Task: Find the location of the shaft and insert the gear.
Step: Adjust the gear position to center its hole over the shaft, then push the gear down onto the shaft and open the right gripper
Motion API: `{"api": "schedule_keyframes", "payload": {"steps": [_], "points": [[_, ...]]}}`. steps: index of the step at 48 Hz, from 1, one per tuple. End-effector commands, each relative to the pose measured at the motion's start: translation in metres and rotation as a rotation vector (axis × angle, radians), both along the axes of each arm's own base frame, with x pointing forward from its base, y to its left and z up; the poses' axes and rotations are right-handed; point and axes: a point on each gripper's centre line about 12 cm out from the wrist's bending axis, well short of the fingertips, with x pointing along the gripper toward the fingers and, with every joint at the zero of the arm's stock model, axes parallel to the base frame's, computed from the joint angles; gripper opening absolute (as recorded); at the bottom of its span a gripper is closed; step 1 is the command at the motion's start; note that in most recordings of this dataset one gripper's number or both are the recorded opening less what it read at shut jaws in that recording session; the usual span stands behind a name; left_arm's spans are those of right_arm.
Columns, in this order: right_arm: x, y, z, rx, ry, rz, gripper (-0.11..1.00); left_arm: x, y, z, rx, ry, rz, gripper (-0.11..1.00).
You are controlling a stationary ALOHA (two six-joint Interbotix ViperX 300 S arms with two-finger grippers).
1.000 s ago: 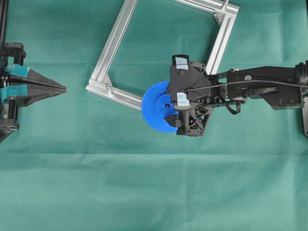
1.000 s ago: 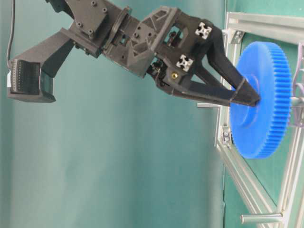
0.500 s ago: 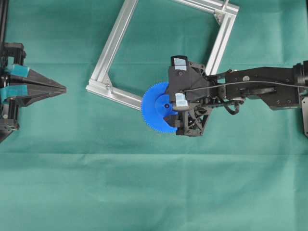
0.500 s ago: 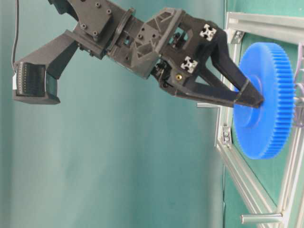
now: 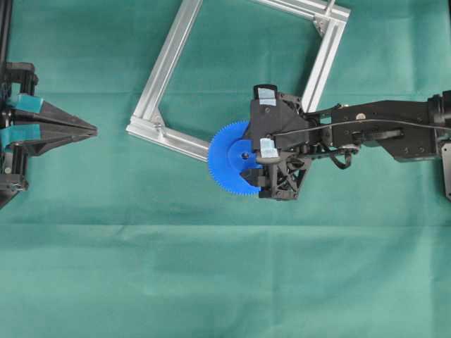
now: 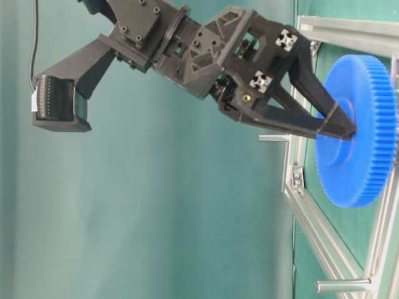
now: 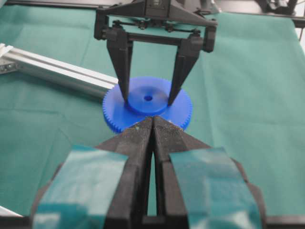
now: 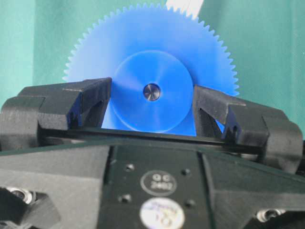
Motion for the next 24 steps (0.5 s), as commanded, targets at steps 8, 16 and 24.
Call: {"api": "schedule_keyframes", "payload": {"steps": [8,16,24], "points": [[0.003,0.001,-0.006,0.004,-0.009,0.000,0.69,0.002,0.001,0.010,-0.002,-0.023,0.004,0.01],[0.004,0.001,-0.008,0.004,-0.006,0.000,0.69,0.002,0.001,0.010,-0.002,-0.023,0.004,0.01],[0.005,0.001,-0.007,0.004,-0.018,0.000,0.69,0.002,0.001,0.009,-0.002,-0.022,0.004,0.01]]}}
